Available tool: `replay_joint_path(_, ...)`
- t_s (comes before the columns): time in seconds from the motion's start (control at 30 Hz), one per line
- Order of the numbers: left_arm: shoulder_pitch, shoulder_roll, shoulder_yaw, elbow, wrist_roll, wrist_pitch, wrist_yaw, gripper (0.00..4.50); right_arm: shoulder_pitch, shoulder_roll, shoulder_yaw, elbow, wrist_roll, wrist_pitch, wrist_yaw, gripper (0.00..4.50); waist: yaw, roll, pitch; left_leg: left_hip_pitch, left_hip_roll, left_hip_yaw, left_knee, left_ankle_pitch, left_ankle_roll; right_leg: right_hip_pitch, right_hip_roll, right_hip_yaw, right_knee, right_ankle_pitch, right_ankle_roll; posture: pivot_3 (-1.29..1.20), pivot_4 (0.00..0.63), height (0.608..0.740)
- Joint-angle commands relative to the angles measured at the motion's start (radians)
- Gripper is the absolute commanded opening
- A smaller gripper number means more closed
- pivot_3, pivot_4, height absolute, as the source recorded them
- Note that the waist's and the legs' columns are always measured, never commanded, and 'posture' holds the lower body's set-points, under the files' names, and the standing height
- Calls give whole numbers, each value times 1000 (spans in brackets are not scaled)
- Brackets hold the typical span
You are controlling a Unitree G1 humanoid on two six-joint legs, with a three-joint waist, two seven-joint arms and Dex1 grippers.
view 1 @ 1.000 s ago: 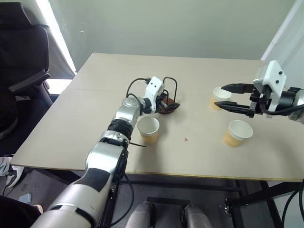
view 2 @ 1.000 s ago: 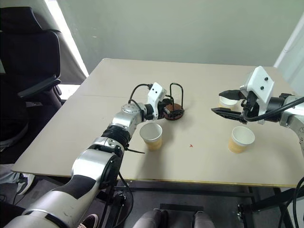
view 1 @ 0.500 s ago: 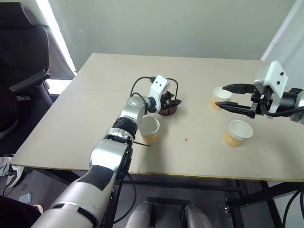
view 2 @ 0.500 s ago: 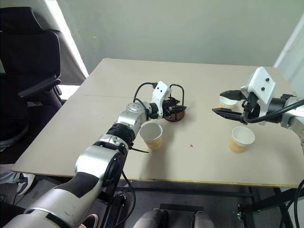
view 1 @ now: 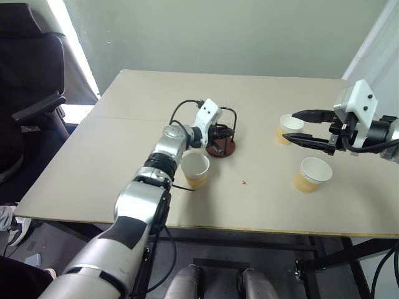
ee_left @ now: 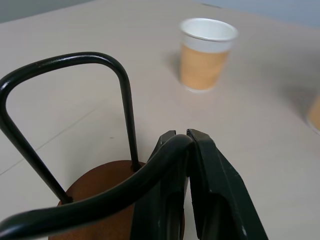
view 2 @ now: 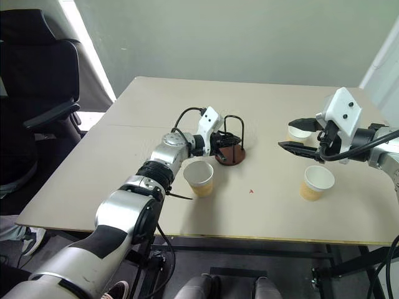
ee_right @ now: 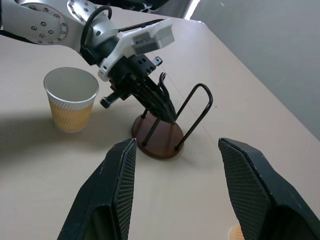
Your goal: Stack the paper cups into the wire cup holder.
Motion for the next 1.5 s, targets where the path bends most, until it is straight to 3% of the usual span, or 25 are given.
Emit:
replay_joint_path(0.03, -35, 0, -12, -63, -2, -45, -93, 26, -6, -13, -49, -32, 17, 5, -14, 2634, 1, 0, 0, 0, 0, 0, 0, 0, 0, 0, 0, 0, 0, 0, 0, 0, 150, 740)
replay_joint_path(0.4, -18, -77, -63, -230, -37, -1, -330, 26, 80, -66, -134, -75, 49, 75, -11, 2634, 7, 0, 0, -9, -1, 0, 16, -9, 5, -1, -1, 1, -1, 1, 3, 0, 150, 740)
replay_joint_path(0.67, 36, -73, -134, -332, -34, 45, -464, 26, 209, -155, -275, -97, 93, 136, 43, 2634, 7, 0, 0, -10, 0, 0, 17, -14, -3, -2, -1, 1, -1, 2, 7, 0, 150, 740)
replay_joint_path(0.9, 56, -71, -157, -340, -29, 38, -474, 26, 274, -202, -350, -102, 96, 143, 69, 2634, 7, 0, 0, -10, 0, 0, 18, -13, -3, -1, -1, 1, -1, 2, 6, 0, 150, 740)
replay_joint_path(1.23, 73, -89, -159, -299, -17, 22, -415, 26, 276, -191, -337, -110, 99, 128, 46, 2634, 7, 0, 0, -10, -1, 1, 18, -13, -3, -1, -1, 2, -1, 2, 7, 0, 150, 740)
replay_joint_path(1.33, 68, -95, -154, -280, -21, 16, -399, 821, 278, -188, -329, -110, 95, 119, 43, 2634, 7, 0, 0, -10, -1, 1, 18, -13, -3, -1, -1, 2, -1, 2, 7, 0, 150, 740)
replay_joint_path(1.5, 65, -95, -157, -266, -15, -6, -378, 2581, 284, -187, -326, -112, 95, 113, 39, 2634, 7, 0, 0, -10, -1, 1, 18, -13, -3, -1, -1, 2, -1, 3, 8, 0, 150, 740)
